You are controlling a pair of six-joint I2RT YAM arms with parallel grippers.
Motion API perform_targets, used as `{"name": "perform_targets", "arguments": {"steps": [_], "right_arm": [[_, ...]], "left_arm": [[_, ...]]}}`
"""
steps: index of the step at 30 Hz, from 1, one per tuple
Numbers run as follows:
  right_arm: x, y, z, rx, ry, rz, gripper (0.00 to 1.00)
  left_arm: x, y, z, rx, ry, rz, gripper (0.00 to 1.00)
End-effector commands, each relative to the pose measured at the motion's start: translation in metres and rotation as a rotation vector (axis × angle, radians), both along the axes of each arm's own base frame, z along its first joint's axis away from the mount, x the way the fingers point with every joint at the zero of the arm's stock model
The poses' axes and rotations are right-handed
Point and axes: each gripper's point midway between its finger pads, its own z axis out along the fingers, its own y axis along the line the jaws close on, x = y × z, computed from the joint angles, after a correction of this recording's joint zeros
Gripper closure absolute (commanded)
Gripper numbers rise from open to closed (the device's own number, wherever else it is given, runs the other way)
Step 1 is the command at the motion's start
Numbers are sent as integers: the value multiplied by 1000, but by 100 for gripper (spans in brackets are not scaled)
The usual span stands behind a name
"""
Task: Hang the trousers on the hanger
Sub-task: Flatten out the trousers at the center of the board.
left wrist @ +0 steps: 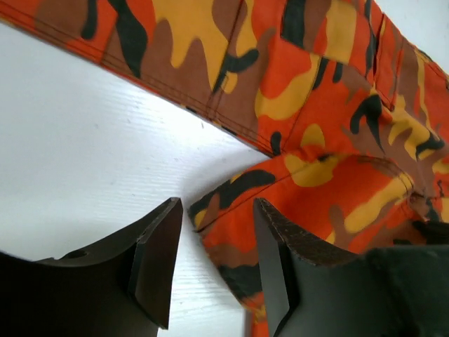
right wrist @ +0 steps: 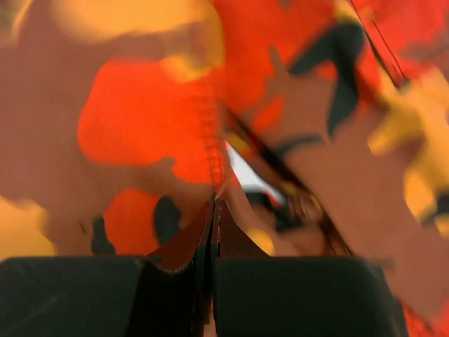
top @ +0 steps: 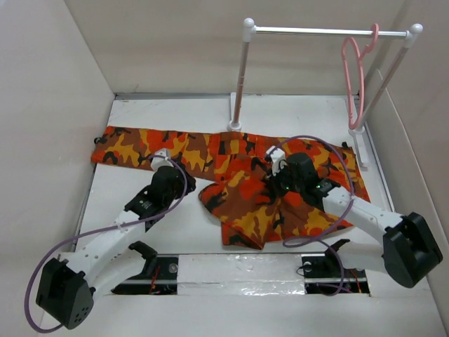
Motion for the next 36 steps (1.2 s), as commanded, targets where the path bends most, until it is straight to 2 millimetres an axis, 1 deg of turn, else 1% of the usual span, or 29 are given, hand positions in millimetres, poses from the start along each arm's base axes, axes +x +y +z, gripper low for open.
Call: {"name": "perform_targets", "arguments": {"steps": [1, 3, 4, 5, 6, 7, 8, 9, 10, 12, 13, 14, 15, 16, 17, 19, 22, 24, 26, 27, 29, 30, 31, 33, 36], "right_arm": [[15, -12, 49, 8, -142, -42, 100], [9, -21, 48, -26, -147, -44, 100], [7, -26, 50, -24, -154, -55, 100], [7, -30, 49, -24, -151, -68, 100], [7, -30, 47, -20, -151, -72, 100], [5, -32, 42, -25, -143, -74, 98], [7, -35, 39, -31, -135, -87, 95], [6, -34, 36, -35, -124, -79, 89], [5, -33, 34, -38, -116, -67, 87], [6, -28, 34, -26, -109, -50, 79], [6, -28, 34, -24, -110, -49, 76], [7, -27, 35, -23, -111, -50, 73], [6, -28, 35, -24, -110, -49, 67], [7, -28, 37, -22, -114, -49, 65], [6, -28, 39, -19, -120, -51, 59], [6, -28, 44, -5, -135, -53, 54], [5, -26, 50, 19, -149, -50, 48], [5, -24, 54, 32, -157, -46, 48], [2, -18, 56, 39, -164, -27, 48], [3, -18, 56, 43, -166, -30, 48], [1, -14, 55, 45, -164, -19, 48], [2, -13, 55, 48, -166, -20, 48], [0, -10, 54, 48, -164, -8, 48], [-3, -7, 53, 48, -159, 2, 48], [-7, -1, 55, 58, -166, 21, 48]], "left_arm": [[6, -29, 20, -168, -62, -64, 57], [-1, -32, 9, -175, -40, -82, 54], [-6, -36, 6, -199, -24, -101, 49], [-9, -40, 3, -216, -13, -117, 47], [-15, -47, -2, -246, -4, -146, 45], [-23, -57, -5, -291, 21, -174, 43], [-28, -62, -10, -302, 37, -184, 42], [-33, -65, -18, -299, 58, -186, 42], [-40, -70, -23, -281, 64, -184, 42], [-44, -68, -34, -278, 94, -133, 43], [-45, -66, -36, -271, 95, -106, 49], [-47, -63, -42, -296, 112, -70, 50], [-53, -60, -50, -302, 125, -60, 51], [-54, -57, -55, -309, 136, -40, 58], [-59, -57, -58, -319, 146, -37, 59], [-64, -52, -68, -324, 161, -4, 59], [-65, -49, -74, -304, 176, 17, 57], [-66, -51, -78, -274, 196, 25, 57], [-65, -50, -84, -271, 217, 54, 57], [-66, -50, -93, -257, 247, 70, 57], [-64, -56, -96, -293, 261, 85, 56], [-64, -57, -102, -289, 275, 87, 55], [-62, -64, -99, -312, 262, 77, 54], [-59, -64, -103, -320, 267, 109, 54], [-53, -66, -100, -331, 233, 113, 53]]}}
